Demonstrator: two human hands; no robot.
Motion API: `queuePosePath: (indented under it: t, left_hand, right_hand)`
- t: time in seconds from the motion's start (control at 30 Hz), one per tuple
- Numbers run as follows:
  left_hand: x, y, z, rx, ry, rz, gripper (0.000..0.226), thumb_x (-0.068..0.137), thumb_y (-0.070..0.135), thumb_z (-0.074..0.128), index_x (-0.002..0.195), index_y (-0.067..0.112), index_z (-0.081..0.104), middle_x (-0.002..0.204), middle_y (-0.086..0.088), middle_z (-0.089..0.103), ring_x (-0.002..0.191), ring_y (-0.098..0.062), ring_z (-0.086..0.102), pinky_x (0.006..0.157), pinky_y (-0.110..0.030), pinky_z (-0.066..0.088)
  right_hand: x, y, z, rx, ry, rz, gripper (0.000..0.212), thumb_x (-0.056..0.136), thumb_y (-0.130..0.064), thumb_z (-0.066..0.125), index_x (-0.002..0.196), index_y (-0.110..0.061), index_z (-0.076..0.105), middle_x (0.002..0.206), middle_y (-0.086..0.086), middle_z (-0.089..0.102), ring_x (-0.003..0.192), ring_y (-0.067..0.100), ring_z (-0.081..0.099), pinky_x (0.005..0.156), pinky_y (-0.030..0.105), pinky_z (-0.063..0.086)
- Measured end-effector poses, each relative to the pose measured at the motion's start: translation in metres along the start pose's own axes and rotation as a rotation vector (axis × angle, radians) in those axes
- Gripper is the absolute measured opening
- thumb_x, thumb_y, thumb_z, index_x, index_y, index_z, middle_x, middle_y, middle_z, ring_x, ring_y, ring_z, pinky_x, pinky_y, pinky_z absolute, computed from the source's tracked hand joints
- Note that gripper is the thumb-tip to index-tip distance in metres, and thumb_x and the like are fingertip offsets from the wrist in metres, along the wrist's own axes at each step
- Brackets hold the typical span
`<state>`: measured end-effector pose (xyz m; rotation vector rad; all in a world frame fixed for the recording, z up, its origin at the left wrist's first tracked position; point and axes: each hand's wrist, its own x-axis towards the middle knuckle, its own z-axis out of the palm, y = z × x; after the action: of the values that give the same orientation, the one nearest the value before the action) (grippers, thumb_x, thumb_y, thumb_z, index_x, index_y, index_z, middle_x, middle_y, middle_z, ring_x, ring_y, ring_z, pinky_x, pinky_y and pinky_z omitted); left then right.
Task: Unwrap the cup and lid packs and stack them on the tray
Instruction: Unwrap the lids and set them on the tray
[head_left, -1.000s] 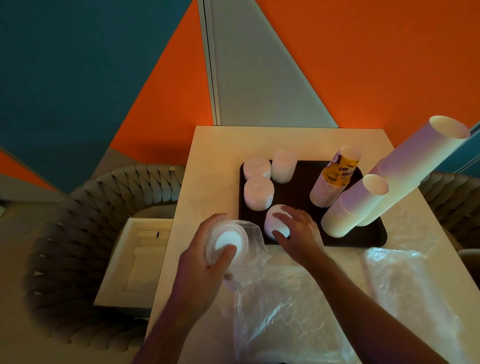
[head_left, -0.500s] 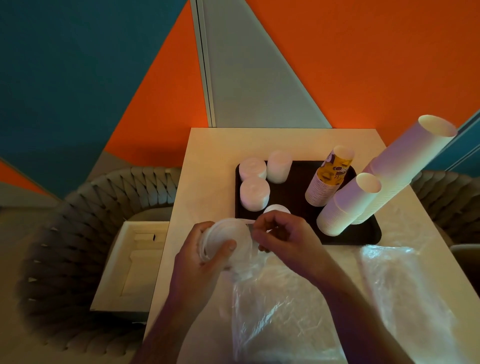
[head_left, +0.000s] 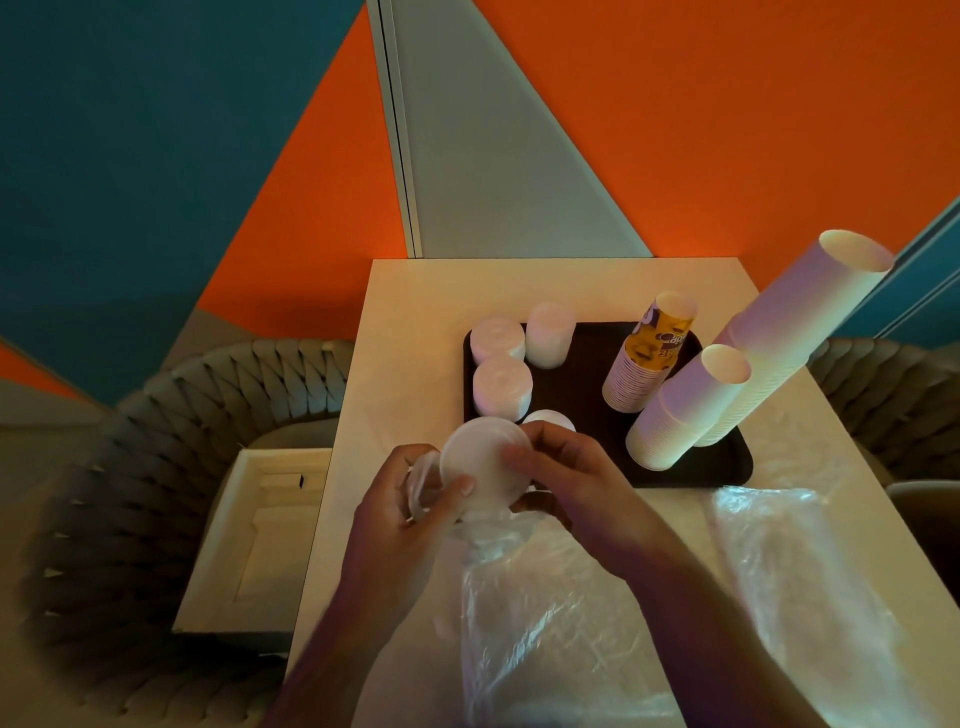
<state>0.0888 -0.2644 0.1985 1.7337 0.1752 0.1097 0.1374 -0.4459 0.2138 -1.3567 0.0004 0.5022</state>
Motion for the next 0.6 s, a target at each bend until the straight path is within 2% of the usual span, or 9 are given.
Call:
queuePosePath:
  t: [0.2, 0.27, 0.33, 0.37, 0.47, 0.53, 0.57, 0.6]
  left_hand:
    - [0.002, 0.000, 0.001, 0.009, -0.025, -0.037, 0.033, 0.078, 0.047, 0.073, 0.103, 0.027, 0.064, 0.094, 0.011, 0.071, 0.088, -0.010, 0.070, 0.068, -0.031, 0.061]
    - [0.003, 0.000, 0.000, 0.032, -0.028, -0.044, 0.033, 0.081, 0.047, 0.077, 0.104, 0.027, 0.064, 0.094, 0.012, 0.071, 0.088, -0.009, 0.070, 0.069, -0.033, 0.062]
    - [0.004, -0.001, -0.002, 0.064, -0.016, -0.045, 0.020, 0.084, 0.041, 0.076, 0.097, 0.031, 0.064, 0.089, 0.010, 0.071, 0.082, -0.009, 0.070, 0.068, -0.031, 0.061]
    - [0.004, -0.001, -0.004, 0.068, -0.006, -0.049, 0.013, 0.087, 0.035, 0.076, 0.090, 0.032, 0.064, 0.085, 0.007, 0.071, 0.077, -0.011, 0.069, 0.066, -0.030, 0.059]
    - [0.003, -0.002, -0.007, 0.093, 0.013, -0.036, 0.016, 0.092, 0.021, 0.072, 0.082, 0.031, 0.062, 0.078, -0.002, 0.070, 0.071, -0.018, 0.068, 0.063, -0.033, 0.056]
    - [0.002, -0.002, -0.009, 0.102, 0.017, -0.044, 0.013, 0.093, 0.020, 0.070, 0.084, 0.026, 0.063, 0.079, -0.002, 0.070, 0.071, -0.018, 0.068, 0.063, -0.033, 0.057]
    - [0.002, -0.001, -0.009, 0.102, 0.021, -0.056, 0.010, 0.093, 0.020, 0.070, 0.086, 0.023, 0.063, 0.079, -0.001, 0.071, 0.071, -0.018, 0.068, 0.064, -0.032, 0.057]
    - [0.002, -0.001, -0.008, 0.103, 0.027, -0.062, 0.009, 0.092, 0.019, 0.070, 0.086, 0.020, 0.063, 0.079, 0.001, 0.070, 0.072, -0.018, 0.068, 0.064, -0.030, 0.057]
  right_hand:
    - [0.003, 0.002, 0.004, 0.028, -0.046, 0.024, 0.038, 0.083, -0.024, 0.072, 0.118, -0.010, 0.069, 0.100, 0.007, 0.073, 0.091, 0.018, 0.069, 0.073, 0.030, 0.058]
    - [0.003, 0.005, 0.004, 0.077, -0.052, 0.057, 0.036, 0.083, -0.022, 0.072, 0.118, -0.011, 0.069, 0.102, 0.010, 0.074, 0.093, 0.022, 0.070, 0.073, 0.031, 0.060]
    - [0.003, 0.008, 0.001, 0.148, -0.055, 0.100, 0.037, 0.084, -0.021, 0.071, 0.119, -0.009, 0.068, 0.107, 0.013, 0.074, 0.095, 0.029, 0.072, 0.072, 0.032, 0.062]
    - [0.004, 0.008, -0.001, 0.191, -0.045, 0.114, 0.037, 0.085, -0.020, 0.070, 0.120, -0.009, 0.067, 0.109, 0.016, 0.074, 0.093, 0.033, 0.073, 0.070, 0.033, 0.062]
    - [0.013, 0.010, -0.014, 0.271, 0.105, 0.073, 0.030, 0.089, -0.020, 0.066, 0.118, -0.012, 0.066, 0.115, 0.021, 0.072, 0.089, 0.037, 0.074, 0.068, 0.034, 0.063]
    - [0.030, 0.015, -0.030, 0.078, 0.264, -0.032, 0.017, 0.098, -0.023, 0.061, 0.114, -0.020, 0.066, 0.115, 0.016, 0.072, 0.093, 0.032, 0.074, 0.080, 0.041, 0.063]
    - [0.040, 0.020, -0.040, -0.121, 0.359, -0.099, 0.015, 0.102, -0.023, 0.058, 0.115, -0.025, 0.065, 0.113, 0.009, 0.072, 0.096, 0.028, 0.073, 0.086, 0.043, 0.061]
    - [0.050, 0.024, -0.050, -0.346, 0.437, -0.173, 0.018, 0.104, -0.023, 0.055, 0.118, -0.027, 0.065, 0.111, 0.001, 0.071, 0.097, 0.020, 0.070, 0.089, 0.039, 0.060]
